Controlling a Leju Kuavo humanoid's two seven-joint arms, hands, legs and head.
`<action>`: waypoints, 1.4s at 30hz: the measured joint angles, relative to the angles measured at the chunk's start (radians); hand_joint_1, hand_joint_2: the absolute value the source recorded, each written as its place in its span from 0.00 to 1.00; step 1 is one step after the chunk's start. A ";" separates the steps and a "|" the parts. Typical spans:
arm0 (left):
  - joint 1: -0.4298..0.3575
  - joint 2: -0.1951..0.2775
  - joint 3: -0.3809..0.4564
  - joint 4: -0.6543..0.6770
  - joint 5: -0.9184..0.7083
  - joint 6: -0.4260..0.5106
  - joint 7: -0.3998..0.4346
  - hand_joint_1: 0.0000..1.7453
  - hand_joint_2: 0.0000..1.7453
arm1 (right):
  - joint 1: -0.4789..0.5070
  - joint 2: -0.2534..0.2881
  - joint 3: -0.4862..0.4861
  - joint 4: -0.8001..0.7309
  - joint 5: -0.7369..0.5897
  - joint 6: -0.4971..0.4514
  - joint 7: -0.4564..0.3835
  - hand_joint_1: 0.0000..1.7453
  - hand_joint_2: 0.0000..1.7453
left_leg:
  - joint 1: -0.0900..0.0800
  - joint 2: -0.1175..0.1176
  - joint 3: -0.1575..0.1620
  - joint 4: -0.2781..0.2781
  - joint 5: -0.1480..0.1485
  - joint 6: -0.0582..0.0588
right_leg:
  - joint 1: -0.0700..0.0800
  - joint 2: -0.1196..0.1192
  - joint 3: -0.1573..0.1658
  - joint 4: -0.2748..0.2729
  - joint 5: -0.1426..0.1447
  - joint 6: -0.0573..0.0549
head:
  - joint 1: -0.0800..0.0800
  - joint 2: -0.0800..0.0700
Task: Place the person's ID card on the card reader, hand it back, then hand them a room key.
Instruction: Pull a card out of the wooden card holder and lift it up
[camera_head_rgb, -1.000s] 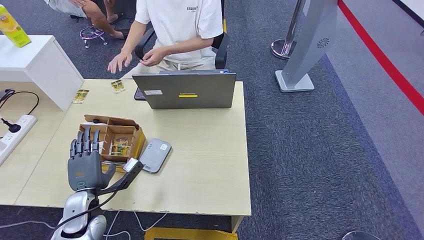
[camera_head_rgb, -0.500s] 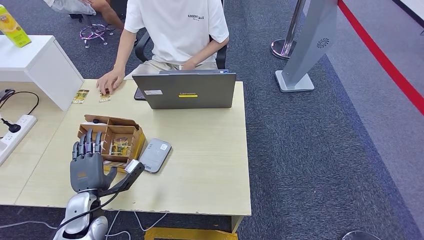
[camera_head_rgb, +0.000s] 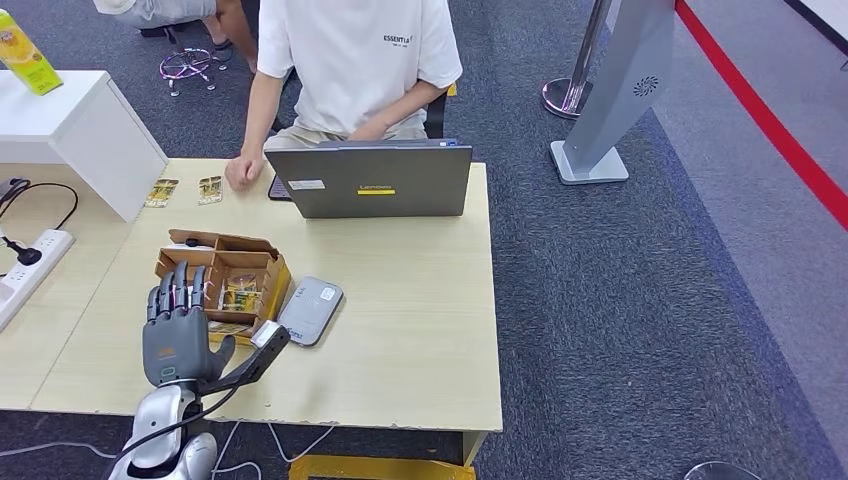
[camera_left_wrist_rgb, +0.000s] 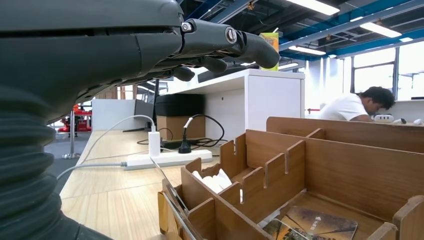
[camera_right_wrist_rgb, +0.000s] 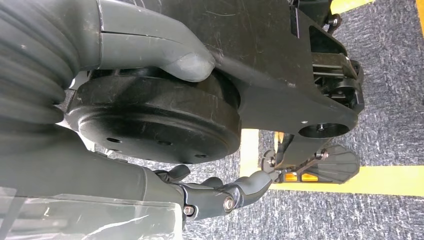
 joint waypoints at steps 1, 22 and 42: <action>0.000 0.000 0.000 0.000 0.000 0.000 0.000 0.04 1.00 | 0.000 0.000 0.000 0.000 0.000 0.000 0.000 0.00 1.00 | 0.000 0.000 0.000 0.000 0.000 0.000 | 0.000 0.000 0.000 0.000 0.000 0.000 | 0.000 0.000; -0.020 0.000 0.000 0.022 0.036 -0.049 -0.006 1.00 1.00 | 0.000 0.000 0.000 0.000 0.010 0.001 0.000 0.00 1.00 | 0.000 0.000 0.000 0.000 0.000 0.000 | 0.000 0.000 0.000 0.000 0.000 0.000 | 0.000 0.000; -0.047 0.002 0.000 0.049 0.074 -0.031 -0.029 1.00 1.00 | 0.000 0.000 -0.005 0.000 0.026 0.000 0.000 0.00 1.00 | 0.000 0.000 0.000 0.000 0.000 0.000 | 0.000 0.000 0.000 0.000 0.000 0.000 | 0.000 0.000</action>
